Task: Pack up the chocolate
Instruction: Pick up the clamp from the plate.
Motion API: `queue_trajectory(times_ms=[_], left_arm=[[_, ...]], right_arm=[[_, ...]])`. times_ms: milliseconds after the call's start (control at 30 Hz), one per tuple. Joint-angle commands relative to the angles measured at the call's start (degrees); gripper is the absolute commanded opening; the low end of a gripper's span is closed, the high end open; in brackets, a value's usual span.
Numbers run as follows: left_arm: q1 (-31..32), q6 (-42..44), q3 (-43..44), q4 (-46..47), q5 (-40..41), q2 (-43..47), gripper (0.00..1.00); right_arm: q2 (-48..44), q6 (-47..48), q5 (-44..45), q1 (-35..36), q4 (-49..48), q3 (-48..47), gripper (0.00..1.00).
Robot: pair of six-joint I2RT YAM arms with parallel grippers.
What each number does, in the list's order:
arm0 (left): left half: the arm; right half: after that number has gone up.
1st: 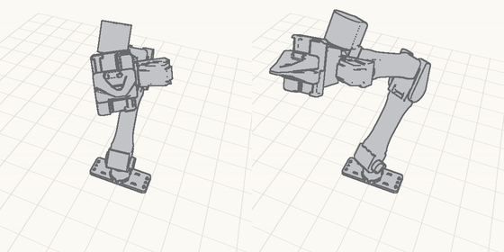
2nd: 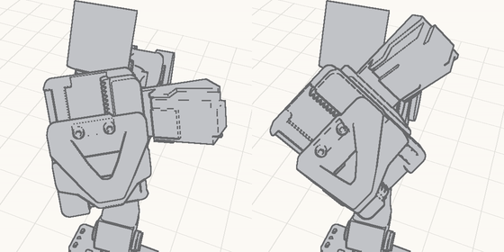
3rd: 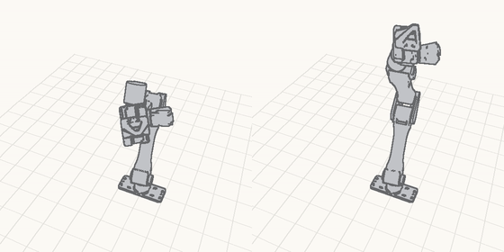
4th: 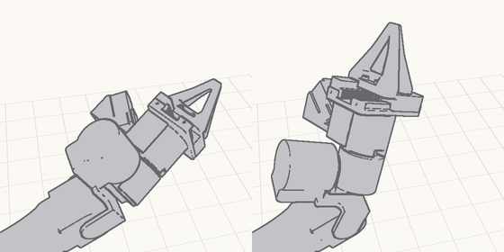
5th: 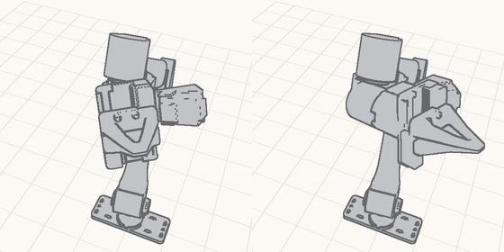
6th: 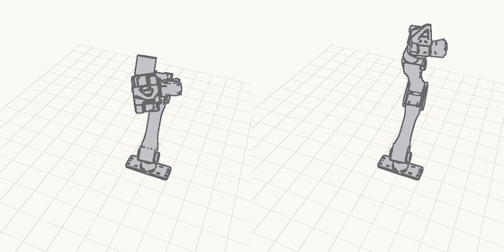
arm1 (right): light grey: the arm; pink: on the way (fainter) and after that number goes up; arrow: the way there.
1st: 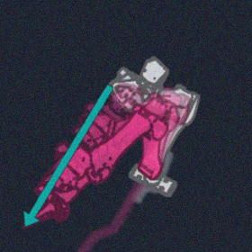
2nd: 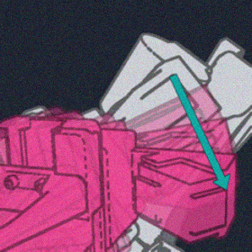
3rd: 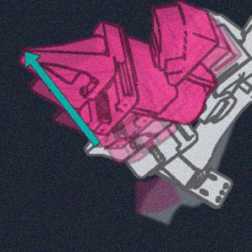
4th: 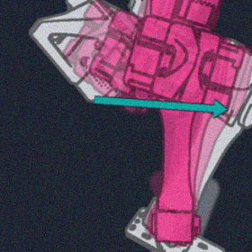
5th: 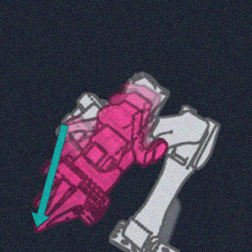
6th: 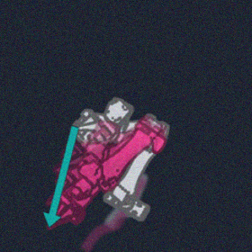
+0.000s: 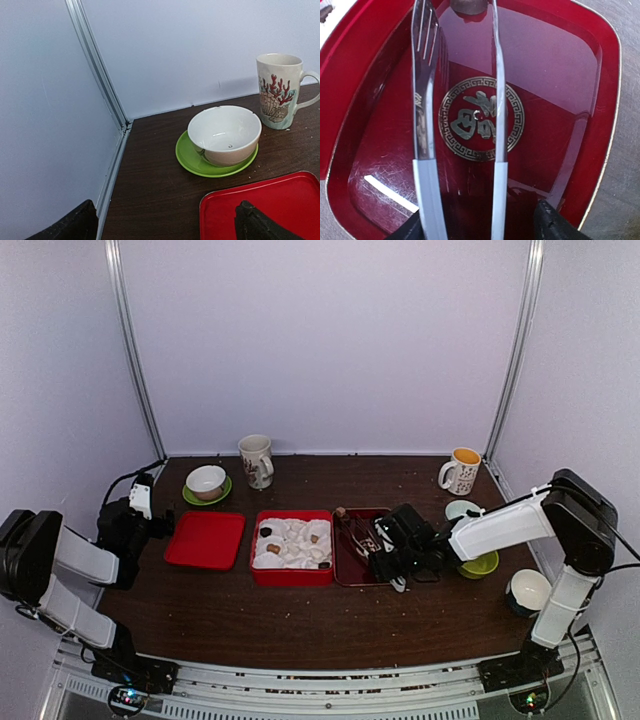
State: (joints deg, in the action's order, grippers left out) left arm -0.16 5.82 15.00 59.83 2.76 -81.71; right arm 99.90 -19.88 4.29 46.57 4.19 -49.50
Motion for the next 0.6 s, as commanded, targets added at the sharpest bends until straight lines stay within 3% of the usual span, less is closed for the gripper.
queue_trajectory(times_ms=[0, 300, 567], left_arm=[[-0.4, -0.6, 0.8, 1.5, 0.3, 0.3, 0.98], [-0.4, -0.6, 0.8, 1.5, 0.3, 0.3, 0.98], [-0.4, -0.6, 0.8, 1.4, 0.3, 0.3, 0.98]], right_arm=[[-0.9, -0.1, -0.4, 0.5, -6.0, 2.4, 0.61], [0.6, 1.8, -0.4, 0.5, -7.1, 0.8, 0.43], [-2.9, 1.7, 1.8, 0.5, -5.2, 0.6, 0.34]])
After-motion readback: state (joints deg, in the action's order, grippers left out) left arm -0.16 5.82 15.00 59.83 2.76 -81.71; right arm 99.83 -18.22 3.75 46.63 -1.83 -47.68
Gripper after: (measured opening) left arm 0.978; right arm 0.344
